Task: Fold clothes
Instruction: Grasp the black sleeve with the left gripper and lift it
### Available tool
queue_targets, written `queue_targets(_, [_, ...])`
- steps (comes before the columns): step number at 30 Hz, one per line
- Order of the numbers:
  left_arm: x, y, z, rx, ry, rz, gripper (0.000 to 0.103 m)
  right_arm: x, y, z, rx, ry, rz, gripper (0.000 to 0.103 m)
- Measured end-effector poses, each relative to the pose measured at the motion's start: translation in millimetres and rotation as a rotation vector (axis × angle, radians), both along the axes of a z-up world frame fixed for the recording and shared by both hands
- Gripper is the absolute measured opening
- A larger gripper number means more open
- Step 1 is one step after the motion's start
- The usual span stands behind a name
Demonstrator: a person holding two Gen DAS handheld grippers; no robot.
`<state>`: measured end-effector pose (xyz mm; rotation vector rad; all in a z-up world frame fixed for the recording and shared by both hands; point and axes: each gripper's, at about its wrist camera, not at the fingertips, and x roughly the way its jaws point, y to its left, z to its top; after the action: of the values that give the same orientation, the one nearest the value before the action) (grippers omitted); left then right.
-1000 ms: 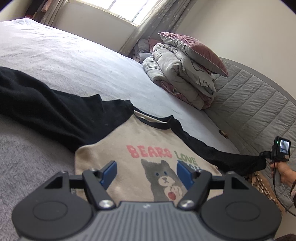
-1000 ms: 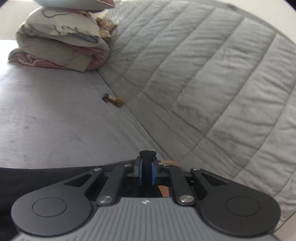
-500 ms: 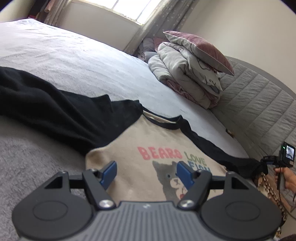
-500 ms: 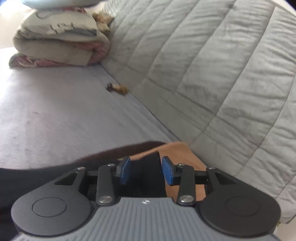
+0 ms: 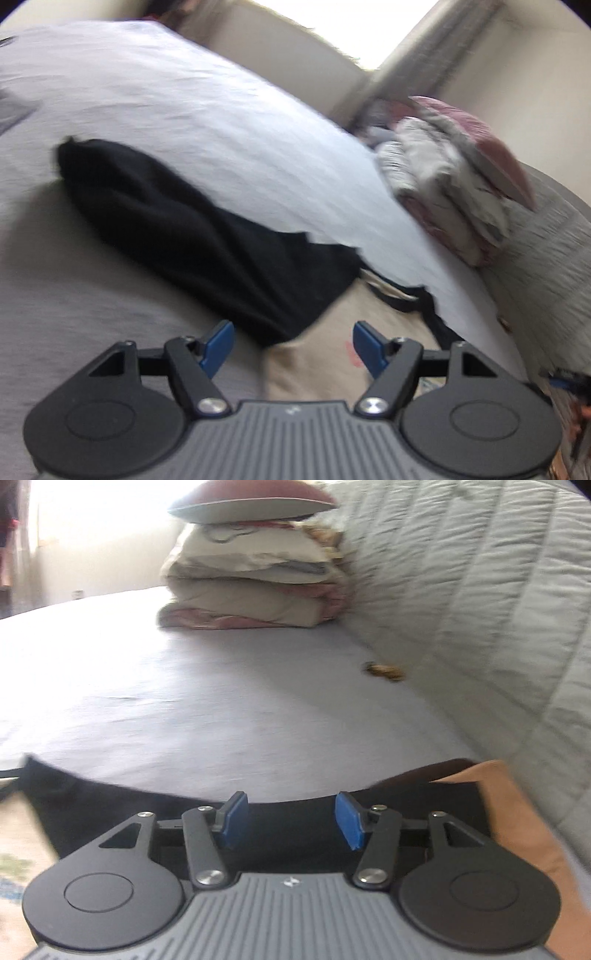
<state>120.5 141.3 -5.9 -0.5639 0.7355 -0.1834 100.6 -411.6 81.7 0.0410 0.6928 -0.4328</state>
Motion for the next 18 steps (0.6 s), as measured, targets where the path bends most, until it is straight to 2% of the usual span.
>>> queue_targets(4, [5.7,29.3,-2.5,-0.034,0.045,0.11,0.073,7.2,46.9,2.2,0.081,0.003,0.095,0.057])
queue_targets(7, [11.2,47.1,-4.5,-0.018,0.045,0.199,0.073,8.9,80.2,-0.8,0.136,-0.011,0.151,0.059])
queue_targets(13, [17.3,87.3,-19.0,-0.106,0.024,0.356,0.071,-1.5,134.0,-22.2,0.265,-0.031,0.243,0.06])
queue_targets(15, [17.6,98.0,-26.2,-0.156,0.008,0.387,0.065,-9.2,145.7,-32.6,0.314,-0.051,0.256,0.06])
queue_targets(18, [17.0,110.0,-34.8,-0.22,-0.026,0.418,0.046,-21.7,153.2,-53.3,0.405,-0.065,0.271,0.06])
